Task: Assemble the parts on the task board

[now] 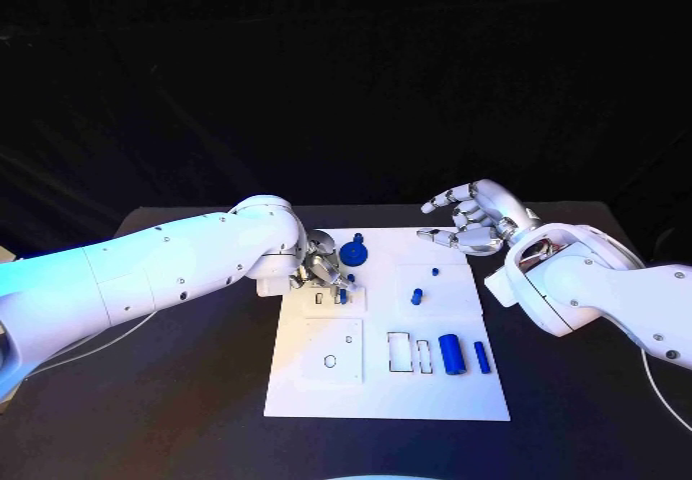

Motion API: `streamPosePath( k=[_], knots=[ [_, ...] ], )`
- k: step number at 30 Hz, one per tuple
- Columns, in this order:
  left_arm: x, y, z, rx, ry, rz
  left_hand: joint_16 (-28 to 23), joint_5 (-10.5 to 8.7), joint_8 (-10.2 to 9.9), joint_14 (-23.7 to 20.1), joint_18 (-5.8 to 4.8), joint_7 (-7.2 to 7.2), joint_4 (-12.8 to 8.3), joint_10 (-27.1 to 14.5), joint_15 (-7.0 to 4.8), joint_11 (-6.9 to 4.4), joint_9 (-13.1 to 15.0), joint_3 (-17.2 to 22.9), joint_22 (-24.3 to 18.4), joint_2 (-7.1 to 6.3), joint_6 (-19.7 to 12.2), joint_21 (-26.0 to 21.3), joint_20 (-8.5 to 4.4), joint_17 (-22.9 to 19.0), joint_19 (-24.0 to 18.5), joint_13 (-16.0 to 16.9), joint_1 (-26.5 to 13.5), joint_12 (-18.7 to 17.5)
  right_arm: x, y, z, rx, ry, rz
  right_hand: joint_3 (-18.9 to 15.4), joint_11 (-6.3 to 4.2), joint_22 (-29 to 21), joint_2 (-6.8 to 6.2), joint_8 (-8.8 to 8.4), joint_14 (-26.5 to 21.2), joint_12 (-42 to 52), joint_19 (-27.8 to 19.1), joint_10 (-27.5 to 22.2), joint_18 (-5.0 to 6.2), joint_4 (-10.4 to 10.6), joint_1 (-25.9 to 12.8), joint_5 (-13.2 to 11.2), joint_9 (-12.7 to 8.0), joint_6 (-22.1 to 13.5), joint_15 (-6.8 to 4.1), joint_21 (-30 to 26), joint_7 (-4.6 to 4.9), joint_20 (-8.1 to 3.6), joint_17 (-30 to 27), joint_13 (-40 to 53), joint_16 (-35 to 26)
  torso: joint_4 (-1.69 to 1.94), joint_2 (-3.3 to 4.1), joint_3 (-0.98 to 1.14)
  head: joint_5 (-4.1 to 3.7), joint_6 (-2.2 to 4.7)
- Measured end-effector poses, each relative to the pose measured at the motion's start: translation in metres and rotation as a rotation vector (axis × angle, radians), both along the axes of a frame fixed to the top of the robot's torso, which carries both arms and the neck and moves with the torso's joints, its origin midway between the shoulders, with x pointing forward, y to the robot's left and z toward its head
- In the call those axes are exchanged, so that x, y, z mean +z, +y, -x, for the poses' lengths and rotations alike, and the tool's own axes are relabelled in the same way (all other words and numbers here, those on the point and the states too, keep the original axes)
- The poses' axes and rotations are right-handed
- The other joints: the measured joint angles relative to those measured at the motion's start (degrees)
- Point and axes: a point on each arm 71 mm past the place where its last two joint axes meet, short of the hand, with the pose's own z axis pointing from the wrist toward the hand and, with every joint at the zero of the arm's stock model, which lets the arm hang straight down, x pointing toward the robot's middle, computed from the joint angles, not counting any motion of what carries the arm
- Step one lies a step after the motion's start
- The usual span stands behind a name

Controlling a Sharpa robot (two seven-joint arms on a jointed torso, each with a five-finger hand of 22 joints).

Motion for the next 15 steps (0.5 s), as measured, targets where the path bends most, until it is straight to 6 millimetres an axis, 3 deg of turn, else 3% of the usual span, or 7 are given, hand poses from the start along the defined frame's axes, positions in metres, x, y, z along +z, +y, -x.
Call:
streamPosePath(
  k=[15],
  knots=[
    [-0.0023,-0.0036,0.0009,-0.016,0.020,-0.008,0.0,0.00,0.0,0.0,0.01,-0.20,-1.3,-0.2,0.00,-0.21,1.2,2.9,0.3,0.98,-0.2,0.0,0.00,0.0,0.0,0.1,5.2,0.0,-0.0003,0.0009,-0.0009,0.000,0.002,0.000,0.0,0.00,0.0,0.00,0.00,0.0,0.0,0.0,0.0,0.00,0.0,0.0,0.0,0.0,0.0,0.00,0.0,0.00,0.00,0.0,0.0,0.0,0.04,0.01,0.03,-0.15,-0.38]
  ],
)
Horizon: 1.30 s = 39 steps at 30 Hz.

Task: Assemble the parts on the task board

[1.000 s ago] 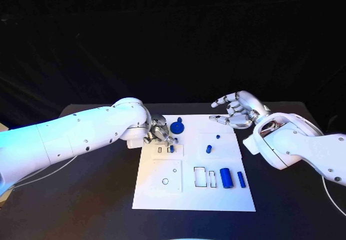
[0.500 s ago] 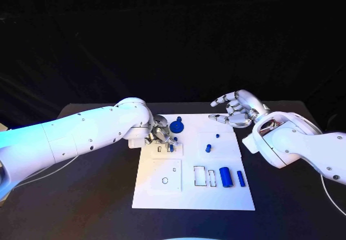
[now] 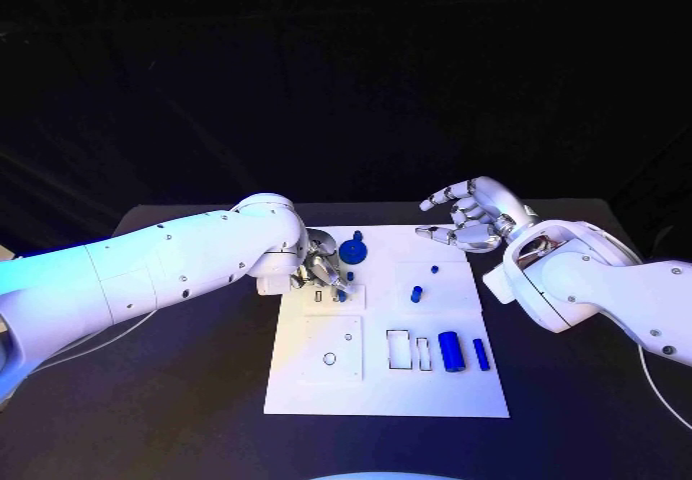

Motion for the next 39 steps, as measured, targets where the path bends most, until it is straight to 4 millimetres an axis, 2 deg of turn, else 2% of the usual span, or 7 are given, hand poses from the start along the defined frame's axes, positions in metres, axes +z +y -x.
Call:
streamPosePath(
  k=[13,15,17,22,24,33,39],
  knots=[
    [0.000,-0.001,0.000,0.000,0.011,0.006,0.0,-0.15,-0.3,0.2,0.00,-0.11,-2.2,-0.2,-0.22,-0.20,0.8,5.4,0.1,0.00,-0.3,0.2,0.00,0.0,0.0,0.0,3.1,0.0,0.000,0.000,0.000,-0.001,0.002,0.000,0.0,0.00,0.0,0.00,0.00,0.0,0.0,0.0,0.0,0.00,0.0,0.0,0.0,0.0,0.0,0.00,0.0,0.00,0.00,0.0,0.0,0.0,-0.01,-0.05,0.02,-0.02,-0.12],
    [0.000,0.000,0.000,0.007,0.020,0.017,0.7,-0.13,1.2,0.1,-0.92,-0.64,-5.3,1.0,-1.15,-0.93,3.4,18.1,1.0,-2.26,-0.6,0.8,-0.64,0.0,0.6,0.5,0.9,0.0,0.000,0.000,-0.001,-0.001,0.003,0.001,0.0,0.00,0.0,0.00,0.00,0.0,0.0,0.0,0.0,0.00,0.0,0.0,0.0,0.0,0.0,0.00,0.0,0.00,0.00,0.0,0.0,0.0,-0.01,-0.05,0.03,-0.02,-0.12],
    [-0.001,0.002,0.001,0.015,0.029,0.029,0.7,0.29,1.3,0.0,-0.93,-0.63,-4.6,1.6,-1.25,-1.35,3.4,19.4,1.3,-3.07,-0.6,0.8,-0.73,0.0,0.7,0.7,-0.2,0.3,-0.001,0.000,-0.001,-0.001,0.004,0.002,0.0,0.00,0.0,0.00,0.00,0.0,0.0,0.0,0.0,0.00,0.0,0.0,0.0,0.0,0.0,0.00,0.0,0.00,0.00,0.0,0.0,0.0,-0.03,-0.04,0.03,-0.06,-0.10],
    [0.001,0.006,0.003,0.044,0.048,0.069,1.0,1.10,4.4,0.0,-0.93,-0.64,-4.0,2.3,-1.26,-1.64,3.4,20.2,1.7,-3.63,-0.6,1.1,-0.93,0.0,0.9,1.1,-2.2,0.6,-0.001,0.000,-0.002,-0.002,0.006,0.003,0.0,0.00,0.0,0.00,0.00,0.0,0.0,0.0,0.0,0.00,0.0,0.0,0.0,0.0,0.0,0.00,0.0,0.00,0.00,0.0,0.0,0.0,-0.03,-0.04,0.03,-0.15,-0.04],
    [0.002,0.008,0.004,0.053,0.053,0.084,1.0,1.31,4.4,0.0,-0.93,-0.64,-6.1,2.4,-1.26,-1.73,3.4,22.4,1.7,-4.03,-0.6,1.1,-0.93,0.0,0.9,1.1,-2.7,0.6,-0.001,0.000,-0.002,-0.003,0.007,0.003,0.0,0.00,0.0,0.00,0.00,0.0,0.0,0.0,0.0,0.00,0.0,0.0,0.0,0.0,0.0,0.00,0.0,0.00,0.00,0.0,0.0,0.0,-0.01,-0.04,0.04,-0.17,-0.03],
    [0.004,0.017,0.009,0.083,0.052,0.119,1.0,2.44,4.4,0.0,-0.93,-0.64,-6.1,2.5,-1.60,-1.82,3.4,22.4,1.8,-4.45,-0.6,1.1,-1.14,0.0,1.1,1.1,-3.1,0.6,-0.001,-0.001,-0.002,-0.004,0.010,0.004,0.0,0.00,0.0,0.00,0.00,0.0,0.0,0.0,0.0,0.00,0.0,0.0,0.2,0.0,0.0,0.00,0.0,0.00,0.00,0.0,0.0,-0.2,0.14,-0.05,0.06,-0.20,-0.02],
    [0.005,0.018,0.013,0.085,0.014,0.112,1.2,5.78,6.1,0.0,-0.93,-0.64,-5.9,3.2,-1.64,-1.96,3.4,22.6,2.3,-5.15,-0.6,1.4,-1.34,0.0,1.3,1.3,-4.3,0.6,-0.001,-0.001,-0.002,-0.004,0.012,0.005,0.0,0.00,0.0,0.00,0.00,0.0,0.0,0.0,0.0,0.00,0.0,0.0,0.2,0.0,0.0,0.00,0.0,0.00,0.00,0.0,0.0,-0.2,0.14,-0.05,0.06,-0.03,-0.08]
  ],
)
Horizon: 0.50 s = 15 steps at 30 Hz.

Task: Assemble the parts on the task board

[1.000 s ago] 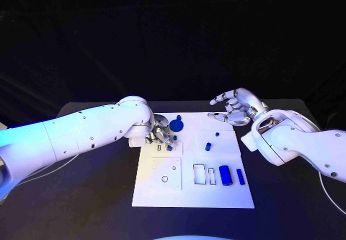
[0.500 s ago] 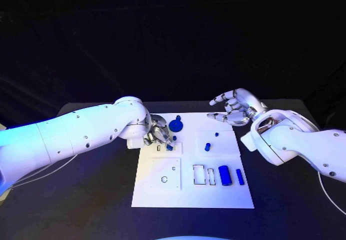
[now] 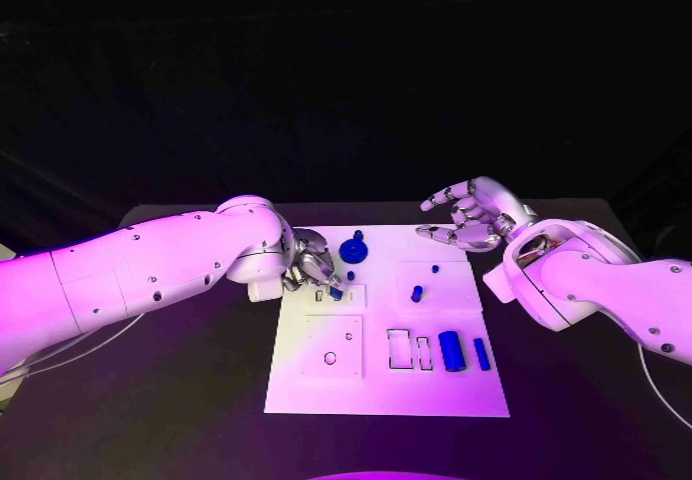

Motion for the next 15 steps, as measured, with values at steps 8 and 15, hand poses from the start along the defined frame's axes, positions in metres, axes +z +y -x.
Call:
streamPosePath(
  k=[8,15],
  knots=[
    [-0.0030,-0.0009,0.0012,0.001,-0.089,-0.044,0.0,2.59,0.3,0.1,0.00,-0.10,0.0,0.9,-0.31,-0.30,0.0,0.0,1.3,-0.24,0.1,0.6,-0.40,0.0,0.8,1.0,-0.2,0.7,-0.0001,-0.0006,-0.0001,-0.001,0.001,-0.001,0.0,0.00,0.0,0.00,0.00,0.0,0.0,0.0,0.0,0.00,0.0,0.0,0.0,0.0,0.0,0.00,0.0,0.00,0.00,0.0,0.0,0.0,-0.06,0.04,-0.01,0.15,-0.15],
    [-0.0058,-0.0034,0.0010,0.000,-0.135,-0.067,0.2,4.03,0.5,0.0,0.02,-0.09,0.0,1.3,-0.41,-0.46,0.0,0.0,1.8,-0.68,0.5,0.9,-0.40,0.0,1.2,1.3,-0.7,0.9,-0.0002,-0.0012,-0.0002,-0.003,0.002,-0.001,0.0,0.00,0.0,0.25,0.00,0.0,0.0,0.0,0.0,0.00,0.0,-0.2,0.0,0.0,0.0,0.00,0.0,0.00,0.00,0.0,0.0,0.0,-0.15,0.07,-0.02,0.21,-0.33]
  ],
)
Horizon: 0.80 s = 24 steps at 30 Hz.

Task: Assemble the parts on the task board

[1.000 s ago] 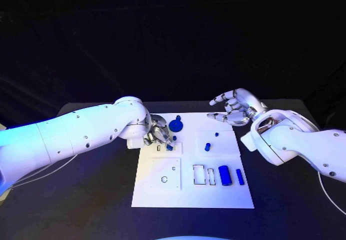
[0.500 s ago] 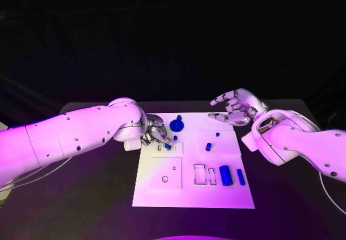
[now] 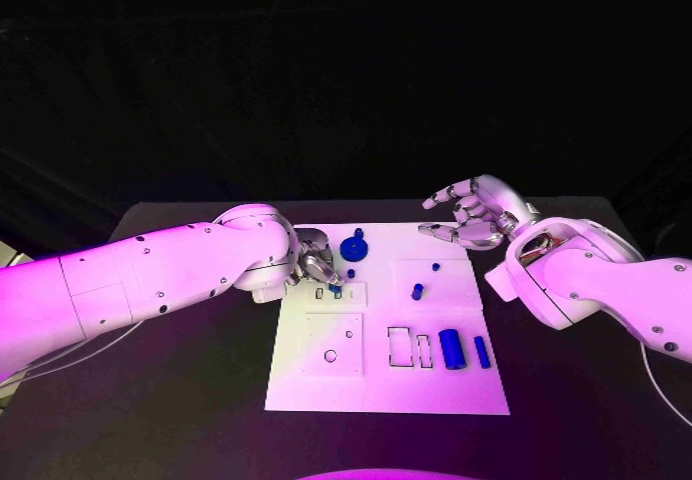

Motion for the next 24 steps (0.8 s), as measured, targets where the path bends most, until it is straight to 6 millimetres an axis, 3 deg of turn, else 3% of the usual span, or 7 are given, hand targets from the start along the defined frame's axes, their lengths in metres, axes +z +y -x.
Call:
streamPosePath(
  k=[24],
  knots=[
    [-0.0060,-0.0048,0.0004,-0.026,-0.016,-0.045,0.0,2.24,0.0,0.0,0.00,-0.23,0.0,0.4,0.00,-0.22,0.1,0.0,0.2,-0.74,0.6,0.0,-0.20,0.0,0.2,0.4,-0.7,0.2,-0.0004,-0.0002,-0.0003,0.000,0.003,0.001,0.0,0.00,0.0,0.00,0.00,0.0,0.0,0.0,0.0,0.00,0.0,0.0,0.0,0.0,0.0,0.00,0.0,0.00,0.00,0.0,0.0,0.0,-0.01,-0.01,0.00,0.16,-0.49]
  ],
)
